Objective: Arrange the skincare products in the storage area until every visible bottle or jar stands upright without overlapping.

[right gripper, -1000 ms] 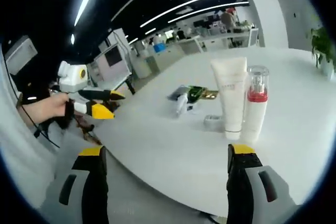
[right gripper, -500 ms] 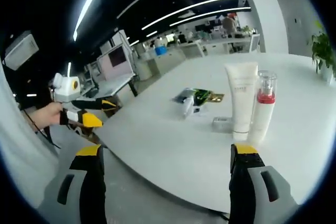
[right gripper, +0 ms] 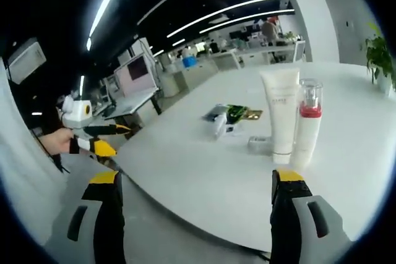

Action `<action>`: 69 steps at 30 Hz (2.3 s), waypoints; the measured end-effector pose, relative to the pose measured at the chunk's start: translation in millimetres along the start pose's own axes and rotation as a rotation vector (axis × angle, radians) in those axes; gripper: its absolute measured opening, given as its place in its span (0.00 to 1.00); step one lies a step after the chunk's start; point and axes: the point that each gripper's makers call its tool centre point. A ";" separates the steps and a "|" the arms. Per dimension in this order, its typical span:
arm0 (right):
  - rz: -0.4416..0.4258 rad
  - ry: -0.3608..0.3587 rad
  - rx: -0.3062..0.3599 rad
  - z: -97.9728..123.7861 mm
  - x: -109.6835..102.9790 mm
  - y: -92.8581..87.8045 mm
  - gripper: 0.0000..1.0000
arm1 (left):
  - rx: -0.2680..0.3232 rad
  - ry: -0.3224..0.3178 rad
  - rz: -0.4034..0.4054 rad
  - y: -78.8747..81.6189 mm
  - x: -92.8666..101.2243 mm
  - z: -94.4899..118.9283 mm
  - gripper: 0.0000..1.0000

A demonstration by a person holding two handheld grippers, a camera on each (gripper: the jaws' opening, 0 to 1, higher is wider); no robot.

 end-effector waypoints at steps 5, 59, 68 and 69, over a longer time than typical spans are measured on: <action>-0.013 -0.009 -0.006 0.8 7.4 -5.0 0.99 | 0.007 0.009 0.028 0.8 -1.3 0.1 0.99; -0.115 0.001 -0.007 7.5 13.2 -14.3 0.93 | -0.145 -0.015 -0.035 39.0 16.3 -158.6 0.77; -0.131 0.005 -0.011 8.1 13.5 -14.3 0.93 | -0.177 0.069 -0.044 45.6 5.0 -186.3 0.66; -0.133 0.004 -0.011 8.2 14.0 -14.3 0.93 | -0.176 0.073 -0.043 46.9 4.7 -188.5 0.65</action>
Point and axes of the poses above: the point that each gripper's makers call its tool centre point, and the gripper's own axes: z roughly backward along the fingers, x roughly to its right, y roughly out of its top, and after that the axes turned 8 degrees about z, right-handed
